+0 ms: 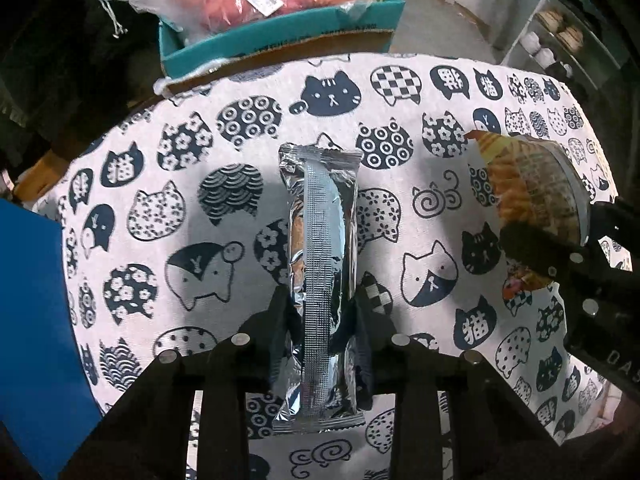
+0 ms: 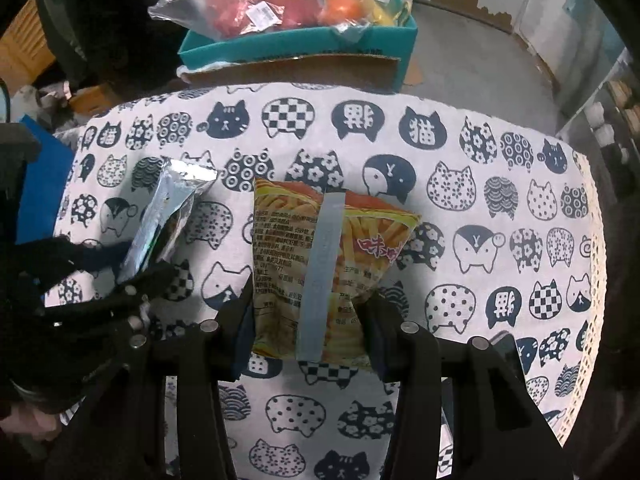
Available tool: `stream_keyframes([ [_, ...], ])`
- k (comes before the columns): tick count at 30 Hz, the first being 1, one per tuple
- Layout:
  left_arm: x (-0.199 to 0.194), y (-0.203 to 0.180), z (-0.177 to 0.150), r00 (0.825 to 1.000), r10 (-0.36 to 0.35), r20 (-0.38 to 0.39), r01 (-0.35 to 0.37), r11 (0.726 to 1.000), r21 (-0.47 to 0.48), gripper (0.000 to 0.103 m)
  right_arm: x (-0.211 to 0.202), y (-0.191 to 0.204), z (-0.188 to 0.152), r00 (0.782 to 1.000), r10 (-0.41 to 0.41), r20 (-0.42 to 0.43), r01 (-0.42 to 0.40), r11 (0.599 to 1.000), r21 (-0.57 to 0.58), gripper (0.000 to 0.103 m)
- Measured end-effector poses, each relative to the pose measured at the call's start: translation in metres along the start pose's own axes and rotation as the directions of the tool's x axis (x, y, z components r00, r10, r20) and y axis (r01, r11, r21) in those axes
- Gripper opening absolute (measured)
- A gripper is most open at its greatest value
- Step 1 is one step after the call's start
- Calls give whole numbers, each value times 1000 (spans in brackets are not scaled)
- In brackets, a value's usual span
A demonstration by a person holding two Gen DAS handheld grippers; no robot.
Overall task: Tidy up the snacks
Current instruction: 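Lift the silver bar and orange chip bag and carry both over the box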
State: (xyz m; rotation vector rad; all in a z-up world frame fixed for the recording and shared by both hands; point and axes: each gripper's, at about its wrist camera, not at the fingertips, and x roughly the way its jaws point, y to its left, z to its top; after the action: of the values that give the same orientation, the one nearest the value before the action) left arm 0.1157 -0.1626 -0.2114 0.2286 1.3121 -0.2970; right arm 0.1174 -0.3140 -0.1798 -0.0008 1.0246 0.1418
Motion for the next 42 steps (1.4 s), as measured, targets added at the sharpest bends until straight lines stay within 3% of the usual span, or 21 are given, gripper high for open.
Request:
stream_keyframes([
  [19,-87,31,-31,988,54,145,-51,998,-23,31,-43,56,15,995,7,98,2,996,-94,45],
  [42,-177,74,-71,954,102,281,-91,995,-51,31,-109,139,19,975,94,199,-44,970,-241,45],
])
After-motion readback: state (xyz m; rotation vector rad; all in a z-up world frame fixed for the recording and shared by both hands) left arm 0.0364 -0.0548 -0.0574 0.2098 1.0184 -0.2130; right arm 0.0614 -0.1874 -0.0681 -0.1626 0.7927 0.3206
